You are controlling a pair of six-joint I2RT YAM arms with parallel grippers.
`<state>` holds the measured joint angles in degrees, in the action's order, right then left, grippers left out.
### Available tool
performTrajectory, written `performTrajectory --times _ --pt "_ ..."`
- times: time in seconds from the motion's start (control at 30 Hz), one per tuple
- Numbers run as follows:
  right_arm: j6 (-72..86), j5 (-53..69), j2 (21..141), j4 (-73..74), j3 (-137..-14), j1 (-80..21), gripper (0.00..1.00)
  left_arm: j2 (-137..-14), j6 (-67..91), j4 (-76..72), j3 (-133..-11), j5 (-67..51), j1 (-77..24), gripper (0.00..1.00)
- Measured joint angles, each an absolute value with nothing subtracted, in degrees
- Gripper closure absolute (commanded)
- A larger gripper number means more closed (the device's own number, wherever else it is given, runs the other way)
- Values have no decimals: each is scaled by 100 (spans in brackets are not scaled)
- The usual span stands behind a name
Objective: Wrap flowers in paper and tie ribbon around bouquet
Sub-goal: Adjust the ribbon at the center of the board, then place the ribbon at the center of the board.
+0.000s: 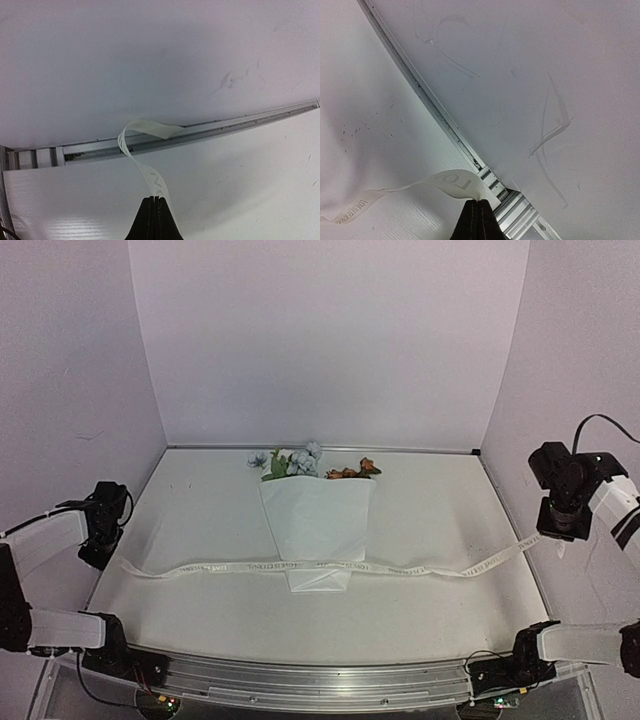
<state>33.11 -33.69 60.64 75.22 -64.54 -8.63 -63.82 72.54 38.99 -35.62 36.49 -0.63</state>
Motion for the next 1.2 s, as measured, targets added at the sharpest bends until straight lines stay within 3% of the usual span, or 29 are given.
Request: performTrajectory --times 0.43,0.5,0.63,0.7,0.87,1.07,1.2 --pt "2961 -4019 6063 7642 -7099 -698 97 -6694 6333 3539 -4267 3972 458 100" --pt "2943 -4030 6064 7644 -7102 -698 83 -6694 6277 3529 -4274 3967 459 85" --pt "2921 -3879 6062 7655 -7100 -698 42 -6694 6134 3504 -4274 3855 462 26" --pt "2978 -3652 6058 7660 -7094 -690 30 -6687 6012 3487 -4274 3739 462 14" --pt "2896 -2782 6006 7660 -6923 -681 19 -6568 5492 3376 -4306 3136 462 6" --pt "2958 -1075 5943 7049 -6351 -800 12 -6602 4660 2920 -4609 1690 349 12" --pt "3085 -159 6274 6285 -6020 -1507 10 -6930 4312 2579 -4880 821 -396 16"
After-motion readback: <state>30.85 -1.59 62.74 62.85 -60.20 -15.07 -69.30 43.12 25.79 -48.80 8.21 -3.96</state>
